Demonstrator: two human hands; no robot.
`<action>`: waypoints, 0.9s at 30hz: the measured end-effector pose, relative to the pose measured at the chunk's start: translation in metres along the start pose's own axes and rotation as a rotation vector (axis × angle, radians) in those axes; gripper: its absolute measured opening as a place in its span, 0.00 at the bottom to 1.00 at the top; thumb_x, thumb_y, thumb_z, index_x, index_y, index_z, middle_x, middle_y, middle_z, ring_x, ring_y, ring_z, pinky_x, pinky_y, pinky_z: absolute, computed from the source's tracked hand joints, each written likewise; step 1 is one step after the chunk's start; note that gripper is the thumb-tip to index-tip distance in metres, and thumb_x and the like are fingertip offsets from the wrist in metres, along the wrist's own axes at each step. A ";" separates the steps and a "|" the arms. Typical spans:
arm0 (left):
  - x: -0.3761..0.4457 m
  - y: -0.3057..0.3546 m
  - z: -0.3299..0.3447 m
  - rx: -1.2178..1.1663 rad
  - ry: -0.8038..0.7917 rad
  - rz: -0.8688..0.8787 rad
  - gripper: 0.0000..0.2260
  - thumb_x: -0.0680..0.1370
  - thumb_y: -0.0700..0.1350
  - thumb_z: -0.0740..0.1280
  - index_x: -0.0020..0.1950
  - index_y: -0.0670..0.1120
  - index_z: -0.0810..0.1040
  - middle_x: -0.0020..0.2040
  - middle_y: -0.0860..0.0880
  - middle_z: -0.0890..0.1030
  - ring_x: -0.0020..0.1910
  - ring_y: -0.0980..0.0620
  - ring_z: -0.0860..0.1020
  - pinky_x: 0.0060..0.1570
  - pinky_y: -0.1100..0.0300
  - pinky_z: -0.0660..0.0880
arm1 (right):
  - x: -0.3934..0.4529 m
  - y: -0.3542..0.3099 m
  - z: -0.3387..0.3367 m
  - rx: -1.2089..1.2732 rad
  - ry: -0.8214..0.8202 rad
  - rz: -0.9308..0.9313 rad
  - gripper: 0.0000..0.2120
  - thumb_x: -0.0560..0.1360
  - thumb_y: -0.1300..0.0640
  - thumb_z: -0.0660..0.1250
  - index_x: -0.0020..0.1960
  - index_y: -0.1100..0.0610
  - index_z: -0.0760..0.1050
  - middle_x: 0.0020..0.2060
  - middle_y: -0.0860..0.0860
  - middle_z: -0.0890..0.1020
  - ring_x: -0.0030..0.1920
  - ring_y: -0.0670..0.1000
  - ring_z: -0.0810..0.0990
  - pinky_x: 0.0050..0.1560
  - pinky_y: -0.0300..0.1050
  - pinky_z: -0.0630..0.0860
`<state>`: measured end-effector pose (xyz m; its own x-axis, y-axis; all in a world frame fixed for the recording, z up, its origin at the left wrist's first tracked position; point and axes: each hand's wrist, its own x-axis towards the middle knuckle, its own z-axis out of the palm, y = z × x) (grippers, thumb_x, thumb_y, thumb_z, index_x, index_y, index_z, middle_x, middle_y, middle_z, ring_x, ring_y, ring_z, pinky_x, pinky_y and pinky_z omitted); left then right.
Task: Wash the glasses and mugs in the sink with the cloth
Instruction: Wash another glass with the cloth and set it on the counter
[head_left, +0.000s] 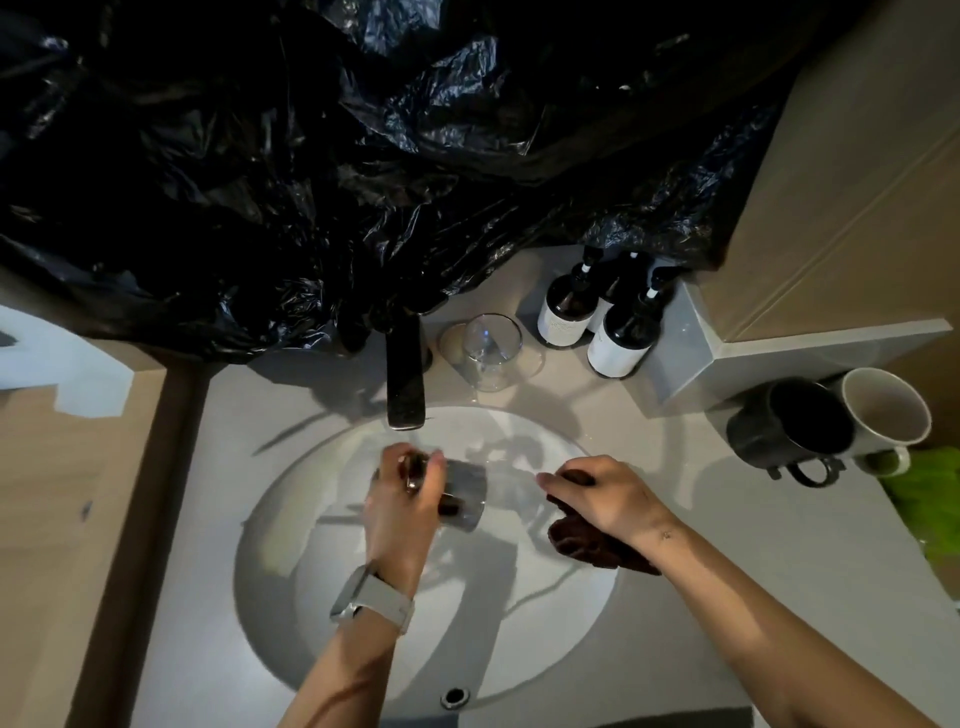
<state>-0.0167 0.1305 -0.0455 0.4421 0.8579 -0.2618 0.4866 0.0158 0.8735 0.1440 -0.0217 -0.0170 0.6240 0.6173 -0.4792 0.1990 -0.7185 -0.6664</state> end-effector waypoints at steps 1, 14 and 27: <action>-0.001 -0.003 -0.005 0.200 0.045 0.090 0.14 0.77 0.54 0.68 0.58 0.49 0.74 0.51 0.51 0.77 0.52 0.46 0.76 0.51 0.53 0.74 | 0.001 0.006 -0.001 0.006 -0.004 -0.008 0.20 0.74 0.43 0.67 0.33 0.58 0.75 0.29 0.52 0.78 0.32 0.46 0.75 0.41 0.42 0.73; -0.027 0.050 0.046 -0.758 -0.135 -0.688 0.15 0.80 0.54 0.64 0.54 0.43 0.80 0.40 0.42 0.85 0.39 0.47 0.82 0.40 0.55 0.79 | -0.012 0.028 -0.050 0.282 -0.009 -0.012 0.18 0.75 0.46 0.68 0.36 0.60 0.76 0.27 0.49 0.75 0.32 0.47 0.74 0.43 0.45 0.73; 0.015 0.098 0.149 -1.059 -0.187 -0.810 0.11 0.77 0.54 0.70 0.50 0.46 0.80 0.50 0.44 0.82 0.51 0.45 0.80 0.40 0.51 0.80 | 0.000 0.071 -0.107 0.351 0.064 -0.004 0.07 0.75 0.50 0.69 0.41 0.50 0.82 0.38 0.47 0.84 0.45 0.47 0.81 0.49 0.39 0.74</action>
<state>0.1498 0.0679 -0.0250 0.4462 0.3374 -0.8289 -0.1161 0.9402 0.3202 0.2393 -0.1066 -0.0034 0.6723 0.5907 -0.4462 -0.0628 -0.5551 -0.8294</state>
